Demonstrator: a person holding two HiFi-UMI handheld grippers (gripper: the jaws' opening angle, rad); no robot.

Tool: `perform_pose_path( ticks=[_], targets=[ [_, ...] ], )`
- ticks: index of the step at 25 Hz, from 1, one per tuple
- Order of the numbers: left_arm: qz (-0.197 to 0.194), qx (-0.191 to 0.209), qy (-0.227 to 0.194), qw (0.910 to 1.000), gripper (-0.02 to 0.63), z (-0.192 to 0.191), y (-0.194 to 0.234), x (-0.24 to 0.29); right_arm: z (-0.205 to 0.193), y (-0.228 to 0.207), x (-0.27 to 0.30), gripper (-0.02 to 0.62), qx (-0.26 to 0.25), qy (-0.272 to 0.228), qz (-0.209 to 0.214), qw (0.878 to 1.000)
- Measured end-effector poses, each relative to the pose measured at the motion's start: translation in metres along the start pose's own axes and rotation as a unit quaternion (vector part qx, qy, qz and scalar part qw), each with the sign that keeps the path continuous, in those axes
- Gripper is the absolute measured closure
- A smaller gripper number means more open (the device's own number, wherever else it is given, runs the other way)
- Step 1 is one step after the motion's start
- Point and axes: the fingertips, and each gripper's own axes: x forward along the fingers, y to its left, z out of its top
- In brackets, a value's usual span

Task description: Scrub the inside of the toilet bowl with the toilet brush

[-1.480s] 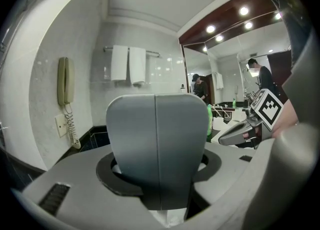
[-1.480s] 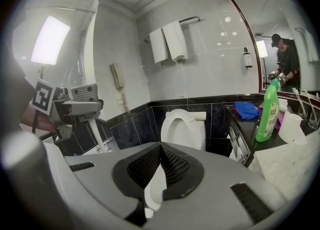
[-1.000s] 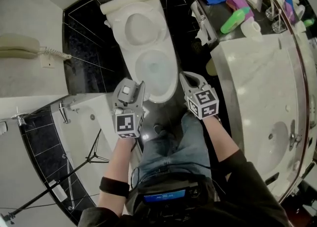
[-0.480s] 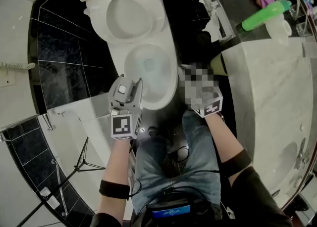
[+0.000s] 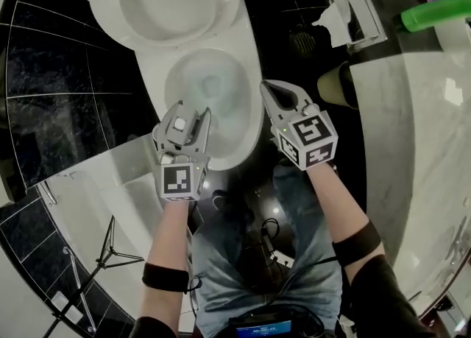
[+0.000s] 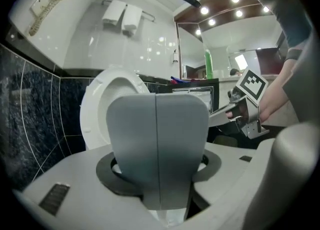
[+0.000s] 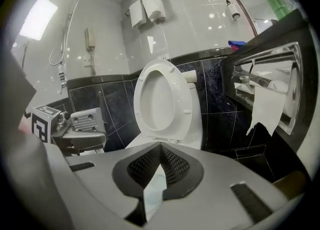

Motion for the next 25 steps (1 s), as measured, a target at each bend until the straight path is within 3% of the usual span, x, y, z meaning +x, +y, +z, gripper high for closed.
perform_pose_path(
  ticks=[11,25],
  targets=[
    [-0.012,0.000,0.025,0.9996,0.359,-0.080,-0.004,0.037,-0.034,-0.026,0.021,0.591,0.005,0.001,-0.008,1.000],
    [-0.041,-0.017,0.020,0.9988,0.359,-0.081,-0.038,0.074,-0.024,-0.050,0.027,0.591,0.021,-0.011,-0.019,1.000]
  ],
)
